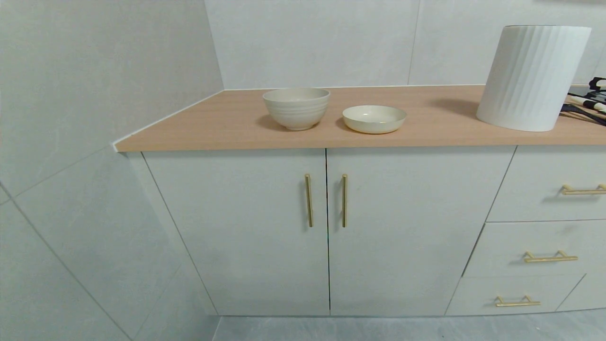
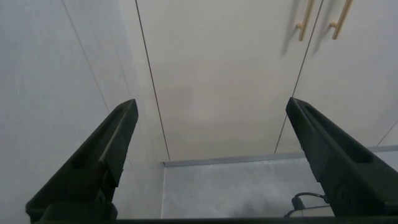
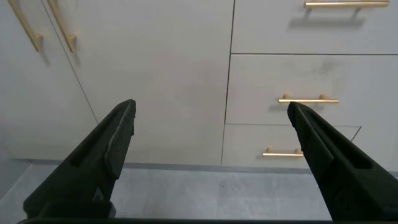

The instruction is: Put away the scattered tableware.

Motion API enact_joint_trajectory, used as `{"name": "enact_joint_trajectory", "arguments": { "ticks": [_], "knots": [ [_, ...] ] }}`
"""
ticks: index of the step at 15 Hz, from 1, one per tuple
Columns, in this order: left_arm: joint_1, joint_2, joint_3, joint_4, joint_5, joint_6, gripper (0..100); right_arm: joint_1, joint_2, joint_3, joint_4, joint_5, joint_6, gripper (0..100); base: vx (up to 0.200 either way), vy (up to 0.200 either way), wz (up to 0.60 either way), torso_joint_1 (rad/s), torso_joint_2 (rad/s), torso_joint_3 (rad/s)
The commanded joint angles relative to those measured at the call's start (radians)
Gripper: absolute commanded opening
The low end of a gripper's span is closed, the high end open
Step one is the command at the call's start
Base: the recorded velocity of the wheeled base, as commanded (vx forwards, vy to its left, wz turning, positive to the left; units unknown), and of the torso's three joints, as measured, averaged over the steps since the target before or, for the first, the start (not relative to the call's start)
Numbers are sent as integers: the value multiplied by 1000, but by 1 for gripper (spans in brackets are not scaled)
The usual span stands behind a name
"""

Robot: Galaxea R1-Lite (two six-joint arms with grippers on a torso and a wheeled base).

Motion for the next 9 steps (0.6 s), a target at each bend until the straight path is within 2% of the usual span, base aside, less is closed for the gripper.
{"name": "enact_joint_trajectory", "arguments": {
  "ticks": [1,3,4,7,9],
  "knots": [
    [0,0,0,0,0,0,100,0,-1,-3,-5,1,-3,100,0,0,0,0,0,0],
    [0,0,0,0,0,0,100,9,25,-167,-16,90,65,100,0,0,0,0,0,0],
    [0,0,0,0,0,0,100,20,79,-198,-4,142,92,100,0,0,0,0,0,0],
    [0,0,0,0,0,0,100,38,265,-193,-4,271,91,100,0,0,0,0,0,0],
    [0,0,0,0,0,0,100,51,413,-236,-11,347,91,100,0,0,0,0,0,0]
  ]
}}
